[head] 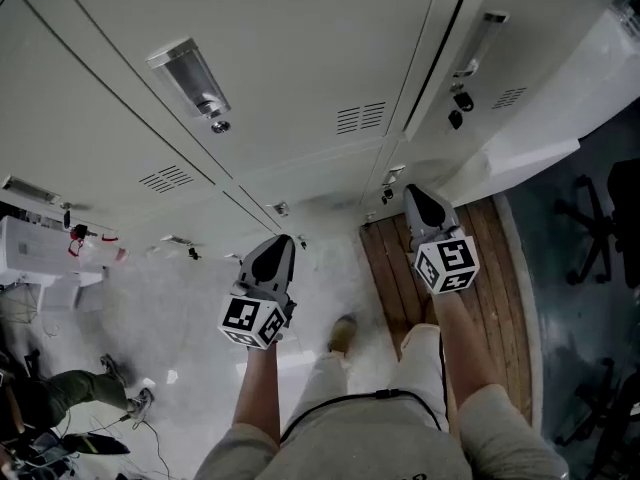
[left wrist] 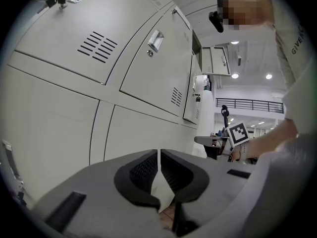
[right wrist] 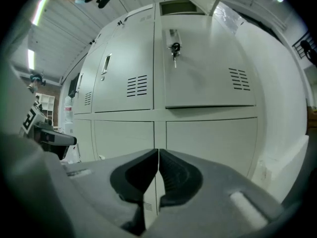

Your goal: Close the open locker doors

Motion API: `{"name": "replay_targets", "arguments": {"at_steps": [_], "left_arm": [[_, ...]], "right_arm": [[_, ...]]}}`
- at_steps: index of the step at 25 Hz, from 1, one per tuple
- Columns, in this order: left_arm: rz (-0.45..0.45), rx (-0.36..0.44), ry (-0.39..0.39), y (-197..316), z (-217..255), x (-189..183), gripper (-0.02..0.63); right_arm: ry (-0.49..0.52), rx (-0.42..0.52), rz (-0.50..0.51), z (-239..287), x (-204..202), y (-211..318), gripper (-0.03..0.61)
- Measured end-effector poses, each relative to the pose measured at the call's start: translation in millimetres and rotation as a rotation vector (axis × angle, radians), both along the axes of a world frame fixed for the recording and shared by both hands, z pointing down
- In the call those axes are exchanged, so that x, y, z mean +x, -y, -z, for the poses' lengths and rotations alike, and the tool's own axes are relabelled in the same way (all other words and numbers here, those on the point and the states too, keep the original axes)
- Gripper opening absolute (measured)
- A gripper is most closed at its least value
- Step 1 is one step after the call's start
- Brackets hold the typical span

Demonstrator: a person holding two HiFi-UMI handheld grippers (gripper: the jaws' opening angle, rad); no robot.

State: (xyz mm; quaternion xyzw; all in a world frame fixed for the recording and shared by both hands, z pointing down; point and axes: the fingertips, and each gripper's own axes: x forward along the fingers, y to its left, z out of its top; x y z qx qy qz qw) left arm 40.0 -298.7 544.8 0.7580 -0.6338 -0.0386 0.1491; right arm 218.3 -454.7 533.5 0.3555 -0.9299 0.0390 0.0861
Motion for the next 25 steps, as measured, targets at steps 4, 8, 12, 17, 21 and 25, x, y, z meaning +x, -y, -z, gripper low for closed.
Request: {"name": "replay_targets", "arguments": {"at_steps": [4, 8, 12, 17, 21, 25], "left_arm": [[0.021, 0.013, 0.012, -12, 11, -9, 0.017], [0.05, 0.027, 0.026, -26, 25, -18, 0.017], [0.085, 0.05, 0.037, -38, 42, -27, 0.017], [0.125, 0.075, 0.062, -52, 61, -42, 0.017], [0.16, 0.096, 0.075, -62, 74, -52, 0.017], [0.179, 0.11, 0.085, -71, 85, -58, 0.017]], "right_arm": [[0.012, 0.001, 0.039, 8, -5, -23, -0.002], [0.05, -0.004, 0.08, 24, -13, -43, -0.002], [0.078, 0.002, 0.124, 41, -21, -59, -0.002], [0.104, 0.012, 0.16, 61, -27, -75, -0.002], [0.114, 0.023, 0.192, 71, -34, -86, -0.002], [0.13, 0.034, 0.214, 83, -37, -96, -0.002]]}}
